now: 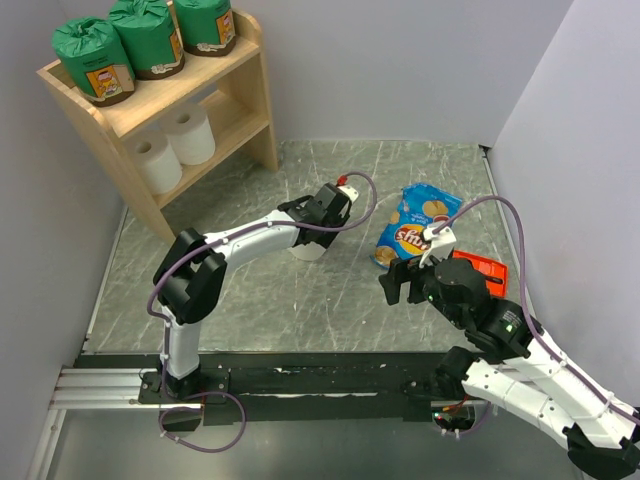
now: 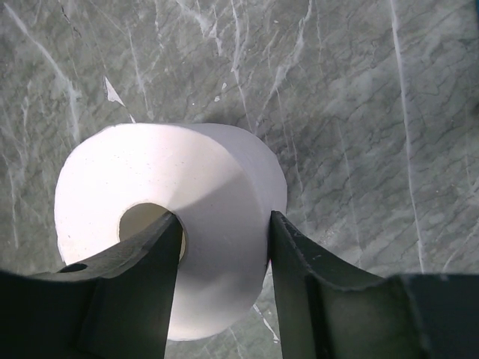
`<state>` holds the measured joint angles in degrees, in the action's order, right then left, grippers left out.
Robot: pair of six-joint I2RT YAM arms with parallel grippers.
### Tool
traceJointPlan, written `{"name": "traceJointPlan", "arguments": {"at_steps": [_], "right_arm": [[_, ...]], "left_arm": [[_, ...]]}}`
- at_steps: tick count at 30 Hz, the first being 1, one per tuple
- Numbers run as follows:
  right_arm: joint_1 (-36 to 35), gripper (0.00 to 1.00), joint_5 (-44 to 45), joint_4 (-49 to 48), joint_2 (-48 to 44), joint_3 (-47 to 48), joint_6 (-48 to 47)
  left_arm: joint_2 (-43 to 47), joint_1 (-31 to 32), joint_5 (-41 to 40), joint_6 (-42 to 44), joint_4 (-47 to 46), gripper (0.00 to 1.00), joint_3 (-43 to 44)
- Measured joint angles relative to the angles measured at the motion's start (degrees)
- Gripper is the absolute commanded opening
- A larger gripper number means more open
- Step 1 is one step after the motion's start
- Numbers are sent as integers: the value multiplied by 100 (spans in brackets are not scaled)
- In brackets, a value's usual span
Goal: Place and organize the paper towels onto the shelf
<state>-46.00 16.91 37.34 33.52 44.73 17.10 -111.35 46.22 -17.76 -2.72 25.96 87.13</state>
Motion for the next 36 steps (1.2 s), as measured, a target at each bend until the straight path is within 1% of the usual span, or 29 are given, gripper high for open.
{"name": "traceJointPlan", "arguments": {"at_steps": [5, 9, 12, 18, 26, 32, 36], "right_arm": [[0, 99, 0, 2, -7, 0, 0], [0, 100, -7, 2, -7, 0, 0], [0, 100, -26, 2, 7, 0, 0], [0, 100, -48, 0, 109, 28, -4], [0, 99, -76, -120, 343, 35, -31], [2, 99, -66, -162, 505, 31, -66], [0, 100, -155, -299, 457, 13, -66]], "left_arm": [[2, 2, -37, 90, 15, 44, 11], [2, 4, -269, 365, 310, 43, 219], [11, 4, -590, 684, 505, 44, 566], [299, -61, -1320, 1672, 470, 44, 1097], [407, -562, -1823, 2625, 144, 44, 1812], [387, -1025, -1923, 3161, -116, 43, 2212], [293, -1250, -2048, 3541, -391, 43, 2455]]}}
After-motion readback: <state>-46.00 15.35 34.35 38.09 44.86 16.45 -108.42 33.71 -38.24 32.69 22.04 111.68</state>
